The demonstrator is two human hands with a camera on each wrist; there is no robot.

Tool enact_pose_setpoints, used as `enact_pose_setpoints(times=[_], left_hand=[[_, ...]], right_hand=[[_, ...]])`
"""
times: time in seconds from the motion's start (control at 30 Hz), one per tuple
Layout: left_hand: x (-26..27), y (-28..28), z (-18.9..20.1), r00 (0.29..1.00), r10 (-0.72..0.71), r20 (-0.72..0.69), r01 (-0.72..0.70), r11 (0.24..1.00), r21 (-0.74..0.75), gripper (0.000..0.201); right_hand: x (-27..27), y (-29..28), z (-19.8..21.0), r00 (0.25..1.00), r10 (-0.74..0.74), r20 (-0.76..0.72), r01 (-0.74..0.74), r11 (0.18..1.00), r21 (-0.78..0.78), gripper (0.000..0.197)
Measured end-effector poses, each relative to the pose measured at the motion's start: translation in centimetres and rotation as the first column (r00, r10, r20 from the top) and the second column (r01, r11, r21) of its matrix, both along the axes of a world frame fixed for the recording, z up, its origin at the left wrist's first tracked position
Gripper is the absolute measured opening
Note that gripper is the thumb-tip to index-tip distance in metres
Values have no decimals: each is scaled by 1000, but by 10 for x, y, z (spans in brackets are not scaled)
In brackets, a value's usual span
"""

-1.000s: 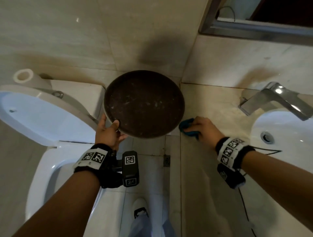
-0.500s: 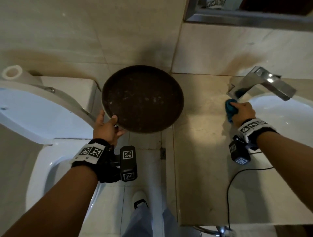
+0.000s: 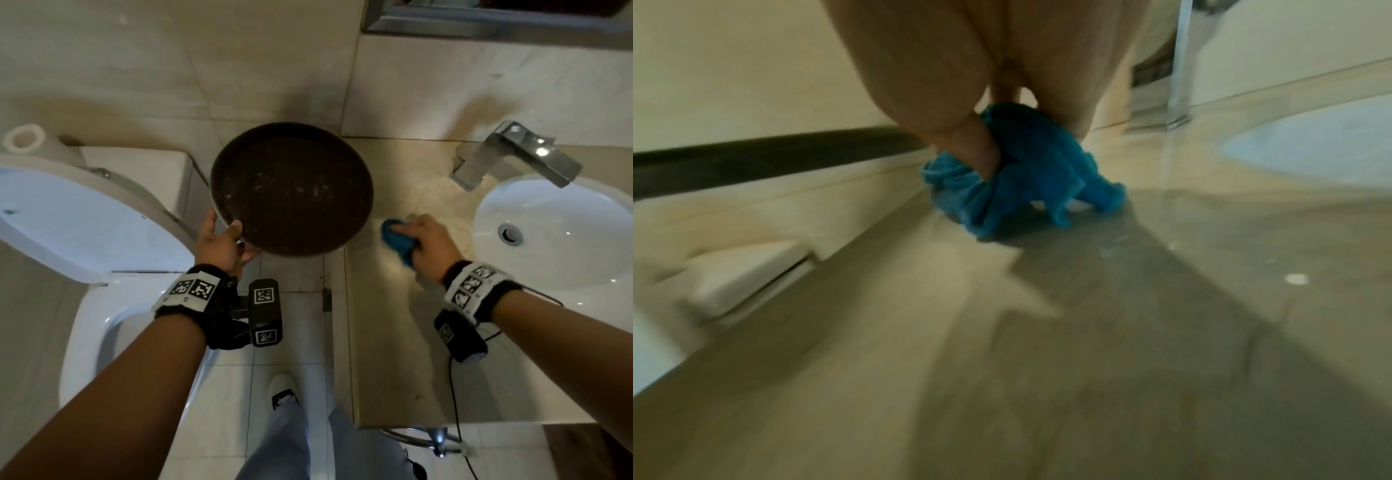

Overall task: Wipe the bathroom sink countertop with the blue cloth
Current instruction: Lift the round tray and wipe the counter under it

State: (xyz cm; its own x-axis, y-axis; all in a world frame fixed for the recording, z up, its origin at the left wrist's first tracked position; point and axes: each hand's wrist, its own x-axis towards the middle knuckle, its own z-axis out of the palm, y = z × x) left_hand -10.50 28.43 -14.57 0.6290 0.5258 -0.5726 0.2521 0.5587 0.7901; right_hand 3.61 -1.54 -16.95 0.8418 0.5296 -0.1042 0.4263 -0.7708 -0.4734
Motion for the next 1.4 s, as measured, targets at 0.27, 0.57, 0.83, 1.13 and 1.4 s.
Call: enact_pose_setpoints(times=[0.27, 0.57, 0.83, 1.13, 1.4], left_hand=[[-4, -4, -1, 999, -3, 36, 2, 1000, 16, 56], [2, 5, 0, 1000, -10, 11, 10, 1000, 23, 57], [4, 14, 1, 1000, -3, -17, 3, 999, -44, 56], [-1, -14, 12, 1000, -12, -23, 10, 997, -83, 61], [-3, -45, 21, 999, -35, -18, 34, 999, -29, 60]], right_hand=[[56, -27, -2, 879, -474, -48, 439, 846, -303, 61], [28, 25, -22, 998, 20, -57, -26, 992, -122, 48], [-32, 2, -23, 916, 401, 4, -401, 916, 13, 31], [-35, -63, 8, 992, 4, -127, -4, 1000, 0, 53], [-12, -71, -3, 923, -341, -176, 263, 896, -359, 67]])
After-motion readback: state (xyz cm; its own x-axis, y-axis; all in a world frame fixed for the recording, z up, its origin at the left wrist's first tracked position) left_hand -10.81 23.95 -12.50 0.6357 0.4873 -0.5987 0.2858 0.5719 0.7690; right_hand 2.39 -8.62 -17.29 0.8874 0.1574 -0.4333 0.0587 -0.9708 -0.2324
